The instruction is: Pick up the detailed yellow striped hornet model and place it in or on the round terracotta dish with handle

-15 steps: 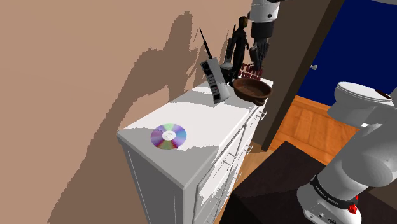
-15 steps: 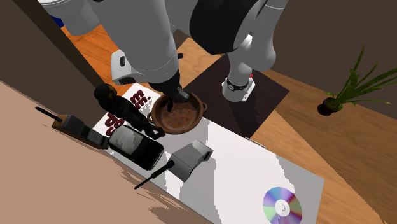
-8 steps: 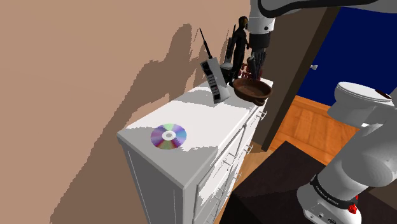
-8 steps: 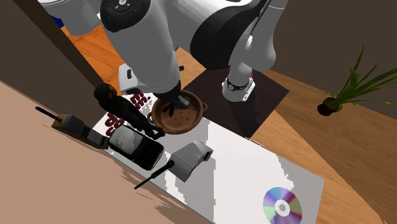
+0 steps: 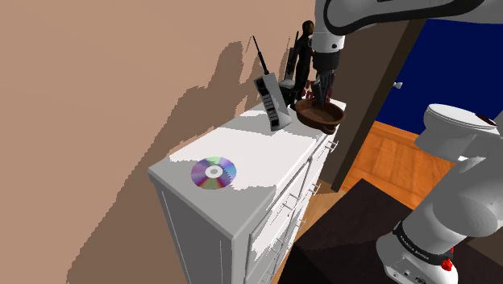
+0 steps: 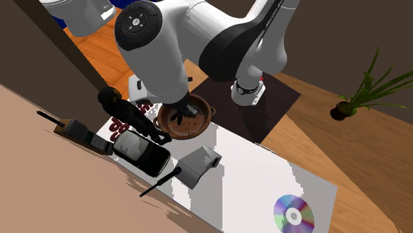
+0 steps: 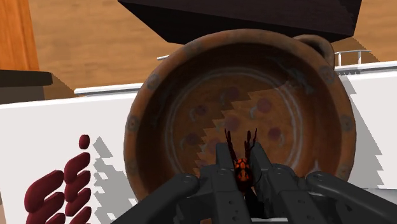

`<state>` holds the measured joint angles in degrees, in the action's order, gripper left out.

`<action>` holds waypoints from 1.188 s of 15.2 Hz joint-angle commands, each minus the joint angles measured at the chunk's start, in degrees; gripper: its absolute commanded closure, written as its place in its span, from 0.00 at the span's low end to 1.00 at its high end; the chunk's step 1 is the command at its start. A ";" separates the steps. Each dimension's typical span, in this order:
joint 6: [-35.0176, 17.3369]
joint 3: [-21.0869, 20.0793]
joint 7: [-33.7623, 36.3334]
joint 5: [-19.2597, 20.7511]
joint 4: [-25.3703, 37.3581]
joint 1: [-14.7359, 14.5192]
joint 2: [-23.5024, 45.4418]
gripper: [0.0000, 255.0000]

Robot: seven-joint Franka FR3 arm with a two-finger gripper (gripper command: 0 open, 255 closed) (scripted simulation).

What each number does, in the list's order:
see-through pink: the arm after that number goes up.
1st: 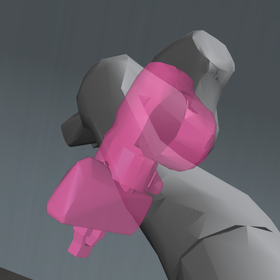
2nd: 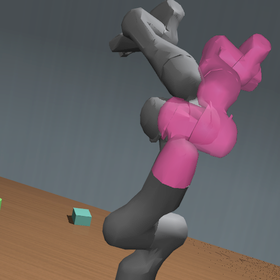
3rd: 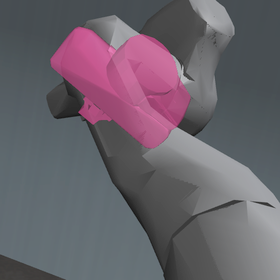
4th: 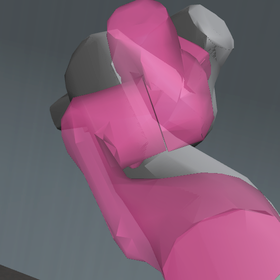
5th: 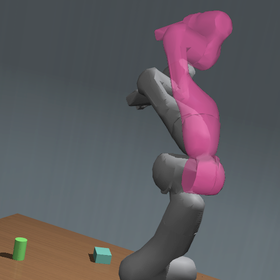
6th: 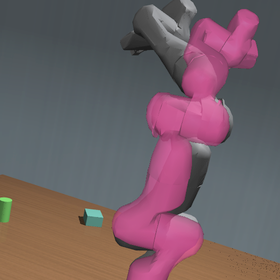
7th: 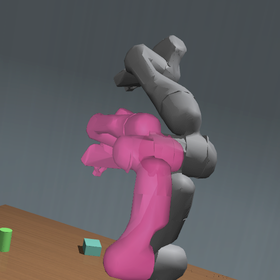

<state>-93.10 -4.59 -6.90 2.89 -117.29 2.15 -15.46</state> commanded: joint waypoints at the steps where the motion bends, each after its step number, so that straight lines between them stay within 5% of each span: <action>1: -0.06 0.01 -0.01 0.00 -0.07 0.00 -0.02 1.00; 3: -0.06 0.01 -0.01 0.00 -0.07 0.00 -0.02 1.00; 4: -0.06 0.01 -0.01 0.00 -0.07 0.00 -0.02 0.00; 9: -0.06 0.01 -0.01 0.00 -0.07 0.00 -0.02 0.00; 13: 7.18 -0.29 0.06 0.02 9.07 -0.09 1.91 0.00; 18: 7.18 -0.29 0.06 0.02 9.07 -0.09 1.91 0.00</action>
<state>-85.99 -4.88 -6.85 2.90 -108.32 2.06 -13.60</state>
